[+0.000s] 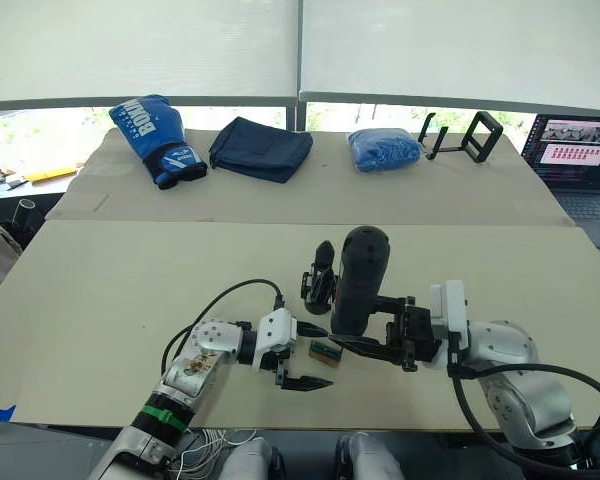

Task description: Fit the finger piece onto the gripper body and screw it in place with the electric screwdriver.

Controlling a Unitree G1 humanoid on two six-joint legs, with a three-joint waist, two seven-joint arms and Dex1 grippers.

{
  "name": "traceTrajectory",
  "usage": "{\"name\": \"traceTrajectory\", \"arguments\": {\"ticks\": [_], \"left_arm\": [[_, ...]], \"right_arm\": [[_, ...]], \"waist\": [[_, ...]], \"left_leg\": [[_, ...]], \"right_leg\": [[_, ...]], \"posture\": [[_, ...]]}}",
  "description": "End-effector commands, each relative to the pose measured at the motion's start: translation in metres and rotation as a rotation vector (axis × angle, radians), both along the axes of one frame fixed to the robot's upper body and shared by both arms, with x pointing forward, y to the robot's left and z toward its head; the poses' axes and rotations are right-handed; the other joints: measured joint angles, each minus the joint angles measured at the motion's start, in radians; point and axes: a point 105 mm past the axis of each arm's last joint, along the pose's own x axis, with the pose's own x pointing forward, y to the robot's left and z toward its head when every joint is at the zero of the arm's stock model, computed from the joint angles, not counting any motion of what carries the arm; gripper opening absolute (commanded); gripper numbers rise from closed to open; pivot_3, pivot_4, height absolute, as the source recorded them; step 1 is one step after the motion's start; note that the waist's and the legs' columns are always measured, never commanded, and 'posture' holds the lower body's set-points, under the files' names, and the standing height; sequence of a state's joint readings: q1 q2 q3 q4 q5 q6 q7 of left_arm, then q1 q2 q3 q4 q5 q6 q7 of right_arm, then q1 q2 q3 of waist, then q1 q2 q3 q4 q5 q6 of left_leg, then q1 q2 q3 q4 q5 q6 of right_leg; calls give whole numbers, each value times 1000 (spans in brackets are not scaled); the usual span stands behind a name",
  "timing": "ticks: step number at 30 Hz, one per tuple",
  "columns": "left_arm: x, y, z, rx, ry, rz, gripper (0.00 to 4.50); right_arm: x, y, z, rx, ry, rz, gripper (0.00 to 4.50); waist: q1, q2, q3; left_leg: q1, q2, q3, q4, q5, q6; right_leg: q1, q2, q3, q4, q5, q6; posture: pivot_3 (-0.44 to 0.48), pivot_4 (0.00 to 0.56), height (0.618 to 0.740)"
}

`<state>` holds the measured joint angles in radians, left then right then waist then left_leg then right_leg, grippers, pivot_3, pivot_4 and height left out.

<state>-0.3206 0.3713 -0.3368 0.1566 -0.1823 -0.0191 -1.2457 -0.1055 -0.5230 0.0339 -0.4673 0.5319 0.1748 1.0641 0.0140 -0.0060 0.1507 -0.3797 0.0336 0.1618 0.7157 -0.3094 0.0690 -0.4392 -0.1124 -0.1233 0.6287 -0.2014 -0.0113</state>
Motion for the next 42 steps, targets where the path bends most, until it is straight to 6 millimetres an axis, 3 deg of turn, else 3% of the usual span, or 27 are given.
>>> {"name": "traceTrajectory", "arguments": {"ticks": [1, 30, 42], "left_arm": [[-6, -3, -7, 6, 32, -13, 4500], [-7, -2, -9, 8, 38, -14, 4500], [-6, -1, -9, 9, 34, -12, 4500]], "right_arm": [[-9, 5, 17, 18, -93, 46, 1933], [-10, 5, 16, -9, -115, 54, 1933], [-11, -2, 36, 38, -131, 32, 1933]], "waist": [[0, 0, 0], [0, 0, 0], [-1, 0, 0]], "left_leg": [[0, 0, 0, 0, 0, 0], [0, 0, 0, 0, 0, 0], [0, 0, 0, 0, 0, 0]], "right_leg": [[0, 0, 0, 0, 0, 0], [0, 0, 0, 0, 0, 0], [0, 0, 0, 0, 0, 0]], "posture": [[0, 150, 740], [0, 150, 740], [0, 150, 740]]}}
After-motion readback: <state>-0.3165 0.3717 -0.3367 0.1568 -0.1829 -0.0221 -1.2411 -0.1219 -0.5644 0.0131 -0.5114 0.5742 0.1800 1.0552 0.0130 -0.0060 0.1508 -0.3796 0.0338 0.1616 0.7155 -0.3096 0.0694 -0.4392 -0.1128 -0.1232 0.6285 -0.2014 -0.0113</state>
